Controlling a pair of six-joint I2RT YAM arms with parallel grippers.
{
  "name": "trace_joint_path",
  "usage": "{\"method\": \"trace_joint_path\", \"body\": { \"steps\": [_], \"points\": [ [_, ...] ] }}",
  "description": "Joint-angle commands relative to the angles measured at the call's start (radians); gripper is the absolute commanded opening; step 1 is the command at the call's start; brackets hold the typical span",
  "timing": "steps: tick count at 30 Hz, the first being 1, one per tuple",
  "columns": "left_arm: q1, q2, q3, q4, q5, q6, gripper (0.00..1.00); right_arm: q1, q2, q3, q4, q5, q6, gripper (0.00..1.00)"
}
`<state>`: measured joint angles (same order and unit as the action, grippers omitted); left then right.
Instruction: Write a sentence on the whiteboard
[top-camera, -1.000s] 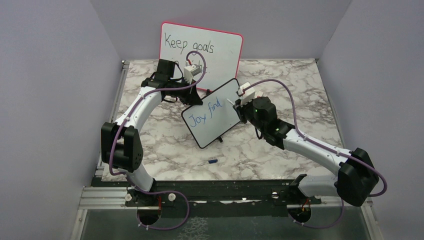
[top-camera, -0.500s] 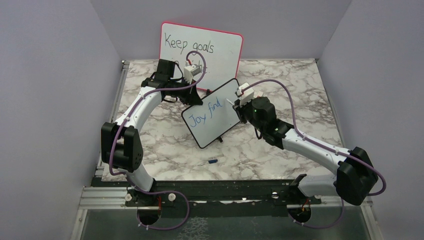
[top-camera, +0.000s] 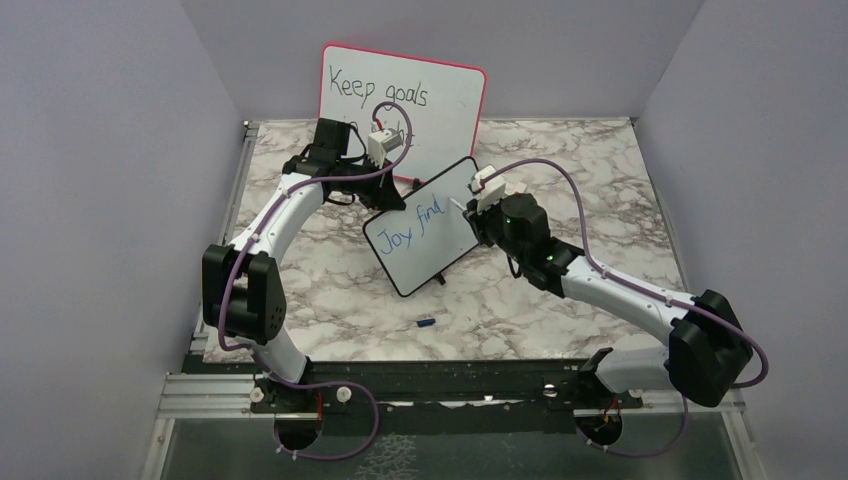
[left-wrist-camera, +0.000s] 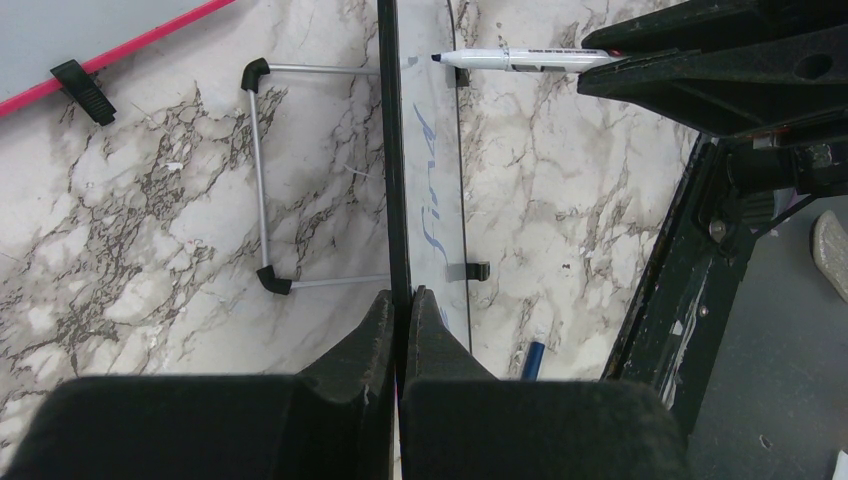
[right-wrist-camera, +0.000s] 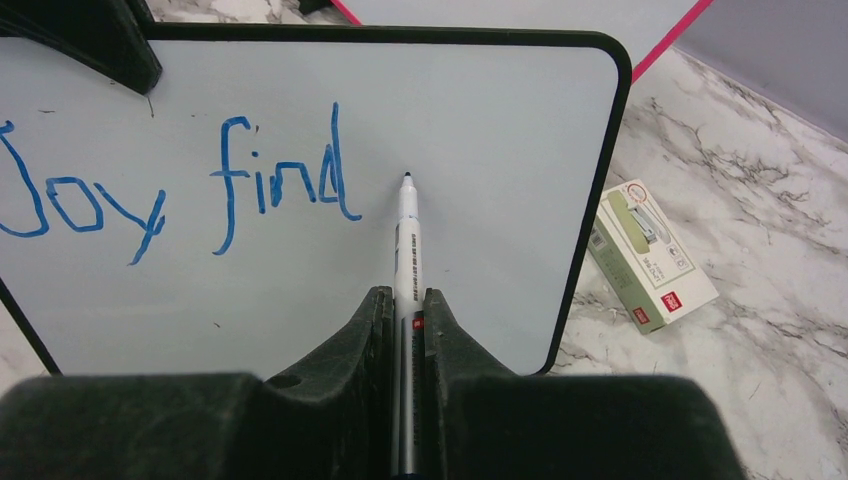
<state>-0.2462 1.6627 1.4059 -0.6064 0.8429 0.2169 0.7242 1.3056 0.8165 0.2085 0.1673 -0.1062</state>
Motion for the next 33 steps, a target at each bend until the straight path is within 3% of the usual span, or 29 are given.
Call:
{"method": "trace_joint_path", "body": {
  "steps": [1, 33],
  "points": [
    [-0.022, 0.030, -0.039, -0.049, -0.068, 0.049, 0.00, -0.006, 0.013, 0.018, 0.050, -0.019, -0.009, 0.00],
    [-0.022, 0.029, -0.038, -0.050, -0.070, 0.049, 0.00, -0.006, 0.011, -0.016, -0.032, 0.066, 0.016, 0.00]
  ]
}}
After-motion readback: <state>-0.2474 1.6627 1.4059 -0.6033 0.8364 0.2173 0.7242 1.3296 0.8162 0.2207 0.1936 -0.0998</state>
